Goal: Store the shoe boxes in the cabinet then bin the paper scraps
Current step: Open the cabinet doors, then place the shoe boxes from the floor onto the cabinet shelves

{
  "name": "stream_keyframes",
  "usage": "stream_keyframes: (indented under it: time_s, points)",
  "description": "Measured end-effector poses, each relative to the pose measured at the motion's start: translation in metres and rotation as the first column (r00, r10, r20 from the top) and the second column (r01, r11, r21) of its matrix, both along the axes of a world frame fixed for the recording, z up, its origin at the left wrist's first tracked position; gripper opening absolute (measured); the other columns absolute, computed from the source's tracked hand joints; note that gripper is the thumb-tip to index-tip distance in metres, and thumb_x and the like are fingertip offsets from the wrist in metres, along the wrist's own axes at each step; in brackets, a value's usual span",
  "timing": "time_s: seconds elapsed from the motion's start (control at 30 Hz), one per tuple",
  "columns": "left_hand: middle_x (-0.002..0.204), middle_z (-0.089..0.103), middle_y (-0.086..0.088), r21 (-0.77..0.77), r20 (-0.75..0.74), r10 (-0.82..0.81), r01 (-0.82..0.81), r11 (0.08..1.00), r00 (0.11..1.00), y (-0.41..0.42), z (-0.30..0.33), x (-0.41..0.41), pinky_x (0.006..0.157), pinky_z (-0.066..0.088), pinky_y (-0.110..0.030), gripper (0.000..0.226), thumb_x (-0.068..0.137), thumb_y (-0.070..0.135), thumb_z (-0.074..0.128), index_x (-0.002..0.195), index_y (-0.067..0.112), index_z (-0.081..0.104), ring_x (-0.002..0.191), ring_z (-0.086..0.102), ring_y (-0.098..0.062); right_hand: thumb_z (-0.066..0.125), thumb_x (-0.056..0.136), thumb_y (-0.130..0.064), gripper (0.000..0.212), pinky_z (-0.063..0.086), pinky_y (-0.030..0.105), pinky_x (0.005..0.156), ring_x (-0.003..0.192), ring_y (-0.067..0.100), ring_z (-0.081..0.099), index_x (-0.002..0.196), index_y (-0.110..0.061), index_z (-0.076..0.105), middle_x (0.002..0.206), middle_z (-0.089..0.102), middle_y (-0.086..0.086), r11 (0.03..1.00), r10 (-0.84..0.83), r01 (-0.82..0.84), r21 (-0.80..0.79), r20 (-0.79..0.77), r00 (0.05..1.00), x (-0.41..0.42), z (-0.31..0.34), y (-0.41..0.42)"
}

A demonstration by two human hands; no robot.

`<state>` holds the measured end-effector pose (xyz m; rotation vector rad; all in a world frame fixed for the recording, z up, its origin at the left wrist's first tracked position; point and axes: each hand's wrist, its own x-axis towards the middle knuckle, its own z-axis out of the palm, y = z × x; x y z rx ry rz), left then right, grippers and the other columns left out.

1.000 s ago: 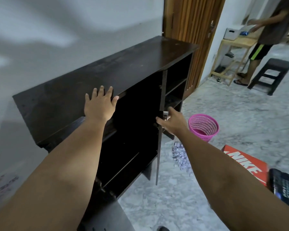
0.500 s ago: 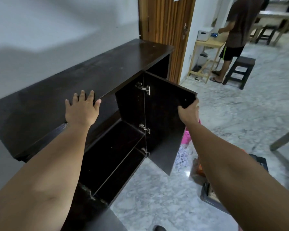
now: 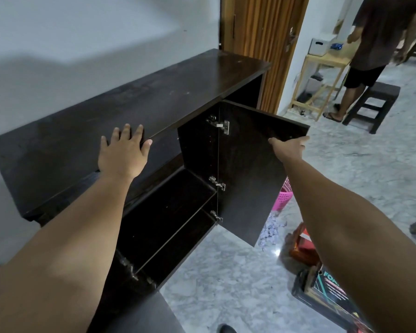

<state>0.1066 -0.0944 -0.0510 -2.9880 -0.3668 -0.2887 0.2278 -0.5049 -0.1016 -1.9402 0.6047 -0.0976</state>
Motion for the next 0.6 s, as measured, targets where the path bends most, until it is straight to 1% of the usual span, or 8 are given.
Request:
stream_keyframes:
  time_s: [0.1,0.17,0.33,0.43,0.53,0.6]
  points:
    - [0.166,0.027,-0.008,0.001,0.000,0.003,-0.003,1.000,1.000,0.000,0.001,-0.001,0.120,0.024,-0.062,0.069,0.099,0.064,0.003,0.159,0.031,0.016,0.153,0.023,-0.036,0.070,0.089,-0.040,0.115,0.031,0.055,0.121,0.151,0.047,0.023,0.161,-0.011,-0.015,0.169,0.006,0.022,0.999,-0.026,0.026,0.024,0.005,1.000,0.003,-0.004,0.004]
    - [0.166,0.025,-0.008,-0.006,-0.012,0.009,-0.009,1.000,1.000,-0.002,0.002,0.000,0.121,0.023,-0.061,0.069,0.100,0.064,0.004,0.159,0.032,0.015,0.153,0.022,-0.035,0.067,0.090,-0.040,0.112,0.031,0.055,0.120,0.151,0.047,0.024,0.161,-0.012,-0.016,0.169,0.006,0.021,0.999,-0.034,0.034,0.024,0.007,0.999,0.004,-0.007,0.005]
    - [0.168,0.020,-0.007,-0.006,-0.047,0.028,-0.029,1.000,0.998,-0.003,0.003,-0.001,0.122,0.020,-0.061,0.066,0.102,0.060,0.011,0.160,0.030,0.012,0.154,0.018,-0.035,0.065,0.095,-0.039,0.104,0.034,0.053,0.118,0.148,0.047,0.029,0.162,-0.011,-0.011,0.167,0.017,0.021,1.000,0.011,-0.010,-0.017,0.037,0.999,-0.001,-0.009,-0.003]
    - [0.169,0.015,-0.008,-0.019,-0.079,0.058,-0.059,0.998,0.995,-0.007,0.004,-0.002,0.122,0.016,-0.062,0.069,0.101,0.061,0.015,0.161,0.027,0.011,0.155,0.014,-0.037,0.065,0.096,-0.038,0.100,0.035,0.053,0.119,0.148,0.046,0.031,0.163,-0.011,-0.005,0.166,0.022,0.021,0.997,0.060,-0.057,-0.048,0.048,0.997,-0.009,-0.009,-0.013]
    - [0.170,0.008,-0.011,-0.028,-0.123,0.105,-0.109,0.994,0.987,-0.025,0.005,-0.002,0.121,0.011,-0.066,0.074,0.101,0.063,0.019,0.162,0.022,0.007,0.155,0.009,-0.041,0.065,0.096,-0.040,0.099,0.033,0.052,0.120,0.149,0.045,0.031,0.163,-0.010,-0.002,0.165,0.024,0.023,0.992,0.091,-0.090,-0.091,0.011,0.996,-0.030,-0.007,-0.024]
    - [0.170,0.003,-0.013,-0.015,-0.162,0.080,-0.084,0.996,0.984,-0.046,0.005,-0.004,0.120,0.007,-0.068,0.078,0.100,0.064,0.022,0.162,0.022,0.001,0.154,0.004,-0.045,0.065,0.095,-0.044,0.102,0.031,0.052,0.121,0.149,0.046,0.030,0.163,-0.009,-0.001,0.164,0.024,0.026,0.986,0.106,-0.110,-0.128,-0.041,0.994,-0.051,-0.007,-0.033]
